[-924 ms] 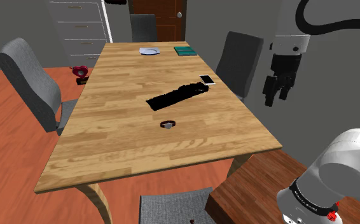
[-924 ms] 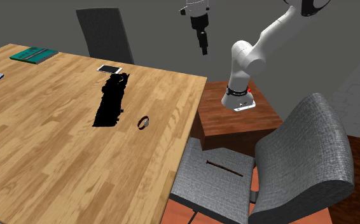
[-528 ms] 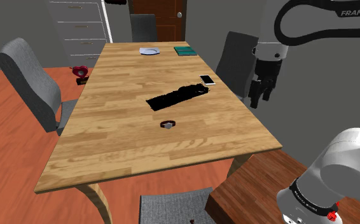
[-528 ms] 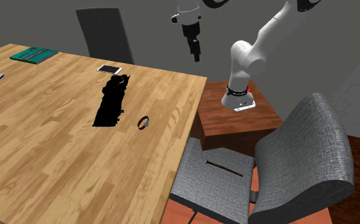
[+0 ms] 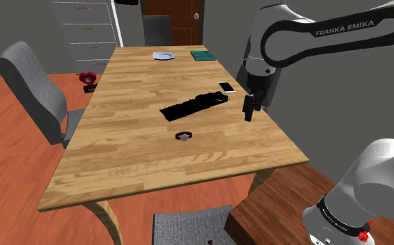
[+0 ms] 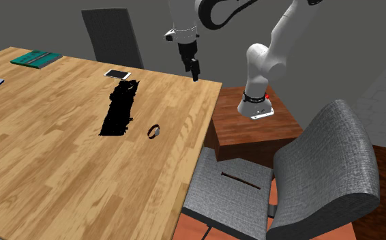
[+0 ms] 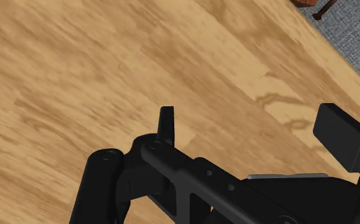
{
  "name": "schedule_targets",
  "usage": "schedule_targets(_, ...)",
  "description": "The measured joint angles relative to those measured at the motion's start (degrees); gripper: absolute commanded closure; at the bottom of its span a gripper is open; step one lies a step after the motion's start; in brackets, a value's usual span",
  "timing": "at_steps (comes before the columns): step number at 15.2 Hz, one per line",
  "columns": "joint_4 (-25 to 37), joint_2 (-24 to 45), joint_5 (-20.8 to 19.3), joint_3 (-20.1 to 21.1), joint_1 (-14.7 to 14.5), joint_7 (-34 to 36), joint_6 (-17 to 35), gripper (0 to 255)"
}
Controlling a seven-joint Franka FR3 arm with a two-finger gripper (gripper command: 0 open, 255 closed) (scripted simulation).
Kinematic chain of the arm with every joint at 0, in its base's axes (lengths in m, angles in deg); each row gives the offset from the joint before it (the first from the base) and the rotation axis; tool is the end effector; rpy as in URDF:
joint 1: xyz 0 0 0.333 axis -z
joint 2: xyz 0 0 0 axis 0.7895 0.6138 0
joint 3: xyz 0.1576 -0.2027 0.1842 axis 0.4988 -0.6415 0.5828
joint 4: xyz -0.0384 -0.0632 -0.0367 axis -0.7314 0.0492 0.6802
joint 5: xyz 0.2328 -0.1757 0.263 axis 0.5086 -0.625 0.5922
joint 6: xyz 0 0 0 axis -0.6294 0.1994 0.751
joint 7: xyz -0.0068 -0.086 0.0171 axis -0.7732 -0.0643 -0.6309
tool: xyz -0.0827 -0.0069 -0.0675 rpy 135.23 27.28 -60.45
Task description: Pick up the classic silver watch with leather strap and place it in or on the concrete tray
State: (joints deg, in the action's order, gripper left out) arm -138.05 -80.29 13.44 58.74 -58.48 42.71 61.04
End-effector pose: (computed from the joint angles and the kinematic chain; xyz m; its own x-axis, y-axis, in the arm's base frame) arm 0.3949 0.0613 0.4772 0.9581 0.2653 -0.1085 0.2627 -0.9641 -0.0377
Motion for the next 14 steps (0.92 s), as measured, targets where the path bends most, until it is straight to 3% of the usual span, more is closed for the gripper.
schedule_targets(6,4.2,10.4,-0.9,1.9,-2.6,-4.8,9.5,0)
schedule_targets(14,12.6,23.3,-3.4,5.2,-5.8,-9.6,18.4,0)
